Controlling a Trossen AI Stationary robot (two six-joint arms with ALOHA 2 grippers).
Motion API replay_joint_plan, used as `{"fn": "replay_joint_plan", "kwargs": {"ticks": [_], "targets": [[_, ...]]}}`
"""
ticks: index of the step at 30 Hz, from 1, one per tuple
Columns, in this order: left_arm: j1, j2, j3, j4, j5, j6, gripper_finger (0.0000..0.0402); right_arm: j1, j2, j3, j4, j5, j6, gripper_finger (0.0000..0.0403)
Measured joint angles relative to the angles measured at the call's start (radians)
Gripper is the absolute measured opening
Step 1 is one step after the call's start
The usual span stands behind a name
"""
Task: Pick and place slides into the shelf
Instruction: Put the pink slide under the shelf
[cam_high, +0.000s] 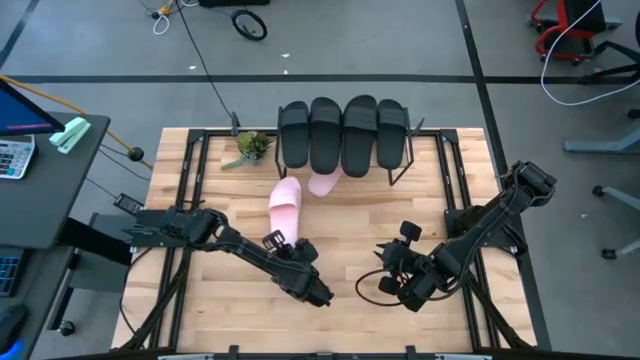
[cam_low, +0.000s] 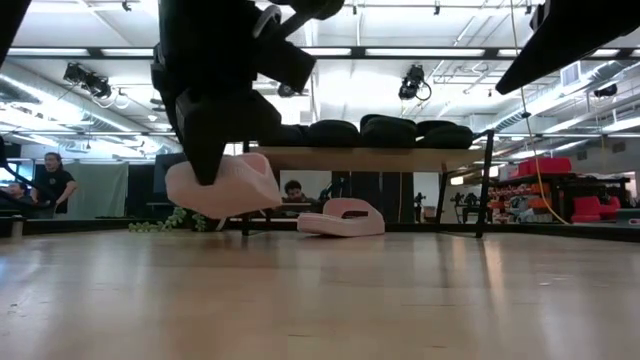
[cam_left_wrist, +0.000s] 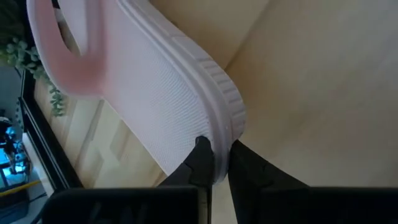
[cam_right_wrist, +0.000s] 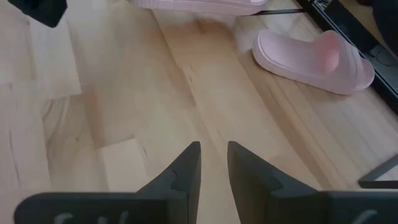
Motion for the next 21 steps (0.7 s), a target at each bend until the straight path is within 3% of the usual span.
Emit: {"fn": "replay_joint_plan", "kwargs": {"ticks": [7,11,16,21], "targets": [[-0.024,0.0,0.008,0.039,-0.007,-0.022,0.0031,-0.019,0.0,0.0,0.0,0.0,-0.001,0.0085],[-0.049,0.001,0.008,0.076,-0.006,-0.019,0.0032,-0.039,0.0,0.0,0.047,-0.002,-0.11,0.0085],[-0.086,0.0,0.008,0.057,-0.005,-0.034,0.003,-0.124,0.0,-0.008,0.3,-0.095,-0.374,0.0085],[-0.127,-0.011,0.008,-0.002,-0.025,-0.106,0.003,-0.259,0.0,-0.105,0.635,-0.289,-0.547,0.0083]]}}
